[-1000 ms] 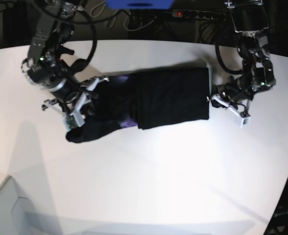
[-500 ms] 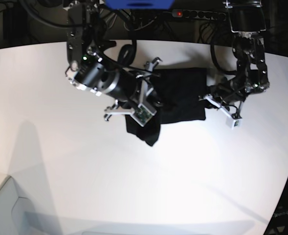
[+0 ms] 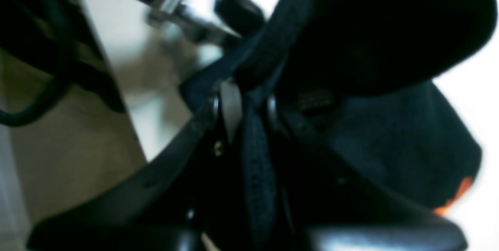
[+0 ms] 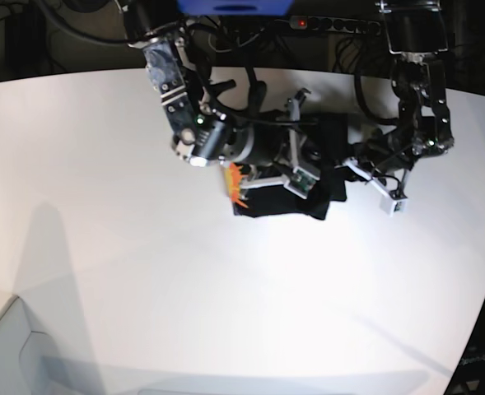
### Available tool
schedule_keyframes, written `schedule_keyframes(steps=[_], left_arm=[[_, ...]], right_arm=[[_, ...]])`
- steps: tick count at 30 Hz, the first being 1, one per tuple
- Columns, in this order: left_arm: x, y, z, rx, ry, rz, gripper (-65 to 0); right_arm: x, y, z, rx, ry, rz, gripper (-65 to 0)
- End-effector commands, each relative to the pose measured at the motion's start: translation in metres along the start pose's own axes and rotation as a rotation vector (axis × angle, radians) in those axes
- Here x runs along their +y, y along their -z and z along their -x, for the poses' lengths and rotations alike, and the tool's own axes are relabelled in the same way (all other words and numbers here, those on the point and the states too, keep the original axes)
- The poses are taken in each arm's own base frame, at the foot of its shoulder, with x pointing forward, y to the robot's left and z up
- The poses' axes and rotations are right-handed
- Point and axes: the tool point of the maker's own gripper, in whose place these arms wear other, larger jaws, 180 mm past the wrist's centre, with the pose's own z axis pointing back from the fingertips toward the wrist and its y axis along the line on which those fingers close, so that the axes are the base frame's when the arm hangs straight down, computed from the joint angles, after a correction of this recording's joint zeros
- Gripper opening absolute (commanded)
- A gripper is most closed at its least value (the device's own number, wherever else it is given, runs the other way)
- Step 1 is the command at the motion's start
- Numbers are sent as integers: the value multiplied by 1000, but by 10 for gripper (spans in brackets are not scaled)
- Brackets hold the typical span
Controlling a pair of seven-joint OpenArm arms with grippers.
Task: Layout the t-shirt on the table in an organized manner, then fold the t-shirt properly
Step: 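Fold the strip end with the right gripper over onto the folded stack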
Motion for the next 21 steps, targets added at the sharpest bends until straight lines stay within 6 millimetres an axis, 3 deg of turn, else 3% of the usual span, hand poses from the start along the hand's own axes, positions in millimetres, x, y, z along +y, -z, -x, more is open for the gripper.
schedule_keyframes(steps=[1, 4, 10, 12, 18, 21], left_arm=[[6, -1, 13, 62, 7, -28, -649], [6, -1, 14, 64, 6, -29, -649], [6, -1, 14, 63, 5, -28, -649], [6, -1, 14, 63, 5, -28, -649], [6, -1, 11, 59, 6, -27, -649], [5, -2, 10, 55, 11, -27, -649]], right_arm=[[0, 0, -24, -76, -24, -9, -650], [8, 9, -27, -62, -58, -43, -650], [-1, 11, -34, -60, -83, -35, -640], [-4, 10, -37, -59, -93, -29, -583], [-3, 10, -37, -61, -92, -29, -331], [0, 7, -38, -70, -89, -29, -251]])
